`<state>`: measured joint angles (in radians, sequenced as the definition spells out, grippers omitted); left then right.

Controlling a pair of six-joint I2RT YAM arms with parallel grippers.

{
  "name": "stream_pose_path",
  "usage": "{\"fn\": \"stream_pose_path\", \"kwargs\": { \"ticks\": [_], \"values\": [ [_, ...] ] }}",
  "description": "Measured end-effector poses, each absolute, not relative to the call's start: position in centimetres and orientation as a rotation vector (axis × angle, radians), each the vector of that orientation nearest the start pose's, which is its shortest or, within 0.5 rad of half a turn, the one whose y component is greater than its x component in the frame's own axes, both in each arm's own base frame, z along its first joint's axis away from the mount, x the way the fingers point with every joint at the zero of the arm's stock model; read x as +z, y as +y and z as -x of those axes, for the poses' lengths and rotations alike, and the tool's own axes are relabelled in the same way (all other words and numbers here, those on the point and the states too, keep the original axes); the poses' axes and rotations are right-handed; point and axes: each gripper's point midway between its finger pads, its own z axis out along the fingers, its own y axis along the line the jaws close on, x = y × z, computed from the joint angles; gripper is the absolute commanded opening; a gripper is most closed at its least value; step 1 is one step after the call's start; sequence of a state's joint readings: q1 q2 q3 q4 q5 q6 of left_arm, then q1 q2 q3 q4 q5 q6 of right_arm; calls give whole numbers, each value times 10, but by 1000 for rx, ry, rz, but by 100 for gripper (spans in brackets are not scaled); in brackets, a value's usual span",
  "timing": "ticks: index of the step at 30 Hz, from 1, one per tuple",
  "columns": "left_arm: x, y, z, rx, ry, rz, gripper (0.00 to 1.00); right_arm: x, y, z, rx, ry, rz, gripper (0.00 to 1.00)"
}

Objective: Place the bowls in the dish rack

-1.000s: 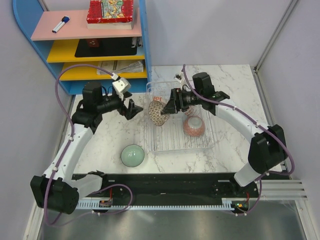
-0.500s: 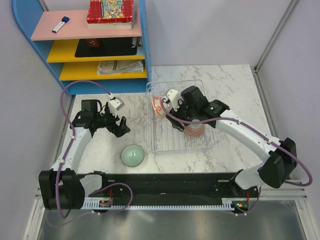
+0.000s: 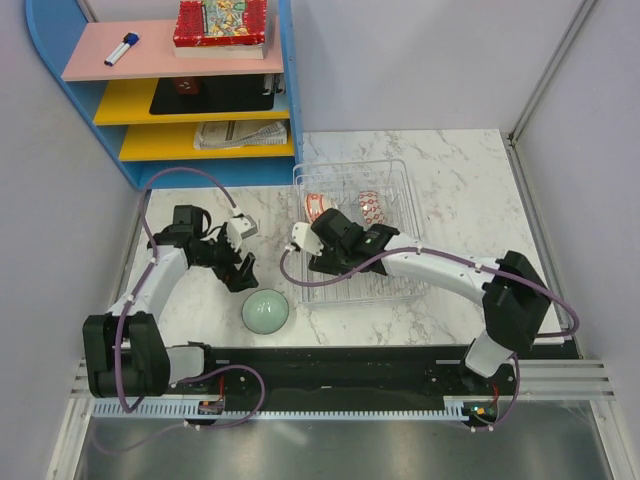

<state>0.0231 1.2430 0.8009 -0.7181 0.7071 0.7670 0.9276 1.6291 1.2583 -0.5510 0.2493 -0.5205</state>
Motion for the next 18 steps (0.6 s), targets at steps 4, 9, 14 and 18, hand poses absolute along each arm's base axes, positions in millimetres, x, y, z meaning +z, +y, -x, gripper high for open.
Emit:
{"fn": "stream_pose_path", "kwargs": {
  "ticks": [4,9,14,18],
  "values": [
    [82,-85,-235,-669,2239,-1098,100,118,297,-288,-175,1864,1616,0],
    [73,-81,-224,-676,2271,-1143,100,110,308,-292,-240,1808,1652,0],
    [61,-80,-211,-708,2309,-1179,91,108,317,-298,-310,1752,1653,0],
    [44,-80,-197,-744,2368,-1223,67,106,324,-297,-351,1709,1672,0]
  ]
}}
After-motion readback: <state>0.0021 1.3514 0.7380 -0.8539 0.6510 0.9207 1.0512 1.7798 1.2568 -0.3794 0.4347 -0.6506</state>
